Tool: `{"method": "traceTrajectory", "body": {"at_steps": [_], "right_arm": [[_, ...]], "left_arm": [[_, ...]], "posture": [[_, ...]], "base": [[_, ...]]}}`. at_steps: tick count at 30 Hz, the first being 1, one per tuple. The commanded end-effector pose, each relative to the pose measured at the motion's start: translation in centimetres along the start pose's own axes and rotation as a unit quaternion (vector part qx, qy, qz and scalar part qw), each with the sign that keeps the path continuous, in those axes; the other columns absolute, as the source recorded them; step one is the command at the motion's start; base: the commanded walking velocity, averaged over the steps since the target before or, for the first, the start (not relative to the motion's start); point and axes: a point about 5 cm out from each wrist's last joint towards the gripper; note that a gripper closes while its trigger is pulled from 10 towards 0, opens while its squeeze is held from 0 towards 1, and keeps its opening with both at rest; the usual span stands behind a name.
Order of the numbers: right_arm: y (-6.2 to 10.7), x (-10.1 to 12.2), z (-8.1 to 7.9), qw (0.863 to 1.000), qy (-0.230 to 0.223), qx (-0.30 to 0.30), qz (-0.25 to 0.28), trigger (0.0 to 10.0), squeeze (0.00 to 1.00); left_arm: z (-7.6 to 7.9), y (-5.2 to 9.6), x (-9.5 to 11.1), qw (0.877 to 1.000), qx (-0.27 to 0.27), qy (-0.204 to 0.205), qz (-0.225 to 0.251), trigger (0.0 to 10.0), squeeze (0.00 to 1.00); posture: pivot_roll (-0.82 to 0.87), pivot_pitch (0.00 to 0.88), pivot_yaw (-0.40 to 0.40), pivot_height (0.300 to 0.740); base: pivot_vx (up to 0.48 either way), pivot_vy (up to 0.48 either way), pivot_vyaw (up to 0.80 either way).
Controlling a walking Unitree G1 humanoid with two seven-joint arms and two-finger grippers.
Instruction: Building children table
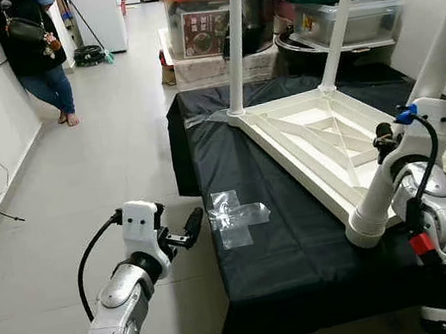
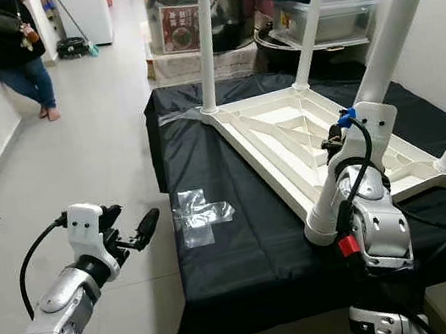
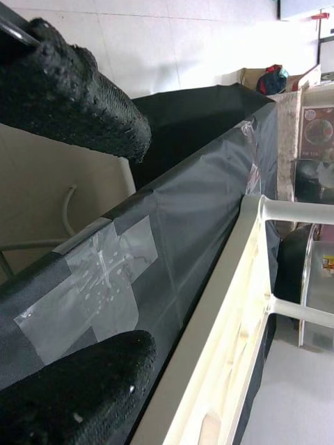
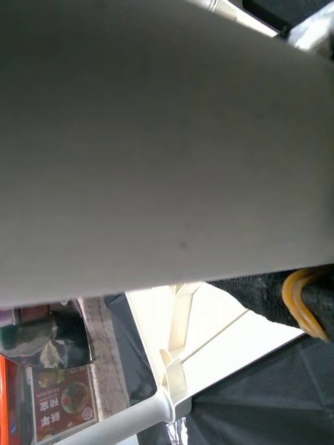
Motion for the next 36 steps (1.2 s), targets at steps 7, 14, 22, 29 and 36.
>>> {"method": "traceTrajectory", "body": {"at_steps": [7, 14, 22, 29, 36], "right_arm": [[-0.1, -1.8, 0.7, 0.998, 0.000, -0.013, -0.057, 10.0, 0.03], [0.0, -1.4, 0.6, 0.999, 0.001, -0.011, -0.052, 10.0, 0.03], [0.2, -0.9, 0.5, 0.999, 0.004, -0.009, -0.042, 10.0, 0.03], [0.6, -0.7, 0.1, 0.999, 0.012, -0.004, -0.031, 10.0, 0.03], [0.8, -0.8, -0.1, 0.999, 0.017, -0.001, -0.030, 10.0, 0.03]], "left_arm": [[0.4, -0.4, -0.2, 1.000, -0.009, 0.002, -0.001, 10.0, 0.00], [0.4, -0.4, -0.3, 1.000, -0.009, 0.003, -0.001, 10.0, 0.00], [0.4, -0.4, -0.3, 1.000, -0.009, 0.003, -0.001, 10.0, 0.00], [0.4, -0.4, -0.3, 1.000, -0.010, 0.002, -0.002, 10.0, 0.00], [0.4, -0.4, -0.4, 1.000, -0.010, 0.002, -0.003, 10.0, 0.00]], "posture": [[0.02, 0.000, -0.057, 0.740], [0.02, 0.000, -0.058, 0.740], [0.02, 0.000, -0.055, 0.740], [0.02, 0.000, -0.054, 0.740], [0.02, 0.000, -0.054, 0.740]], "base": [[0.000, 0.000, 0.00], [0.000, 0.000, 0.00], [0.000, 0.000, 0.00], [0.000, 0.000, 0.00], [0.000, 0.000, 0.00]]}}
Point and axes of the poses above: a point about 5 cm out from each wrist's last joint towards the gripper, its own y axis pointing back from the gripper into the wrist, its own x axis along the axis of the wrist's last joint, z = x × y, and after that the axes turned 6 degrees about y, right-handed
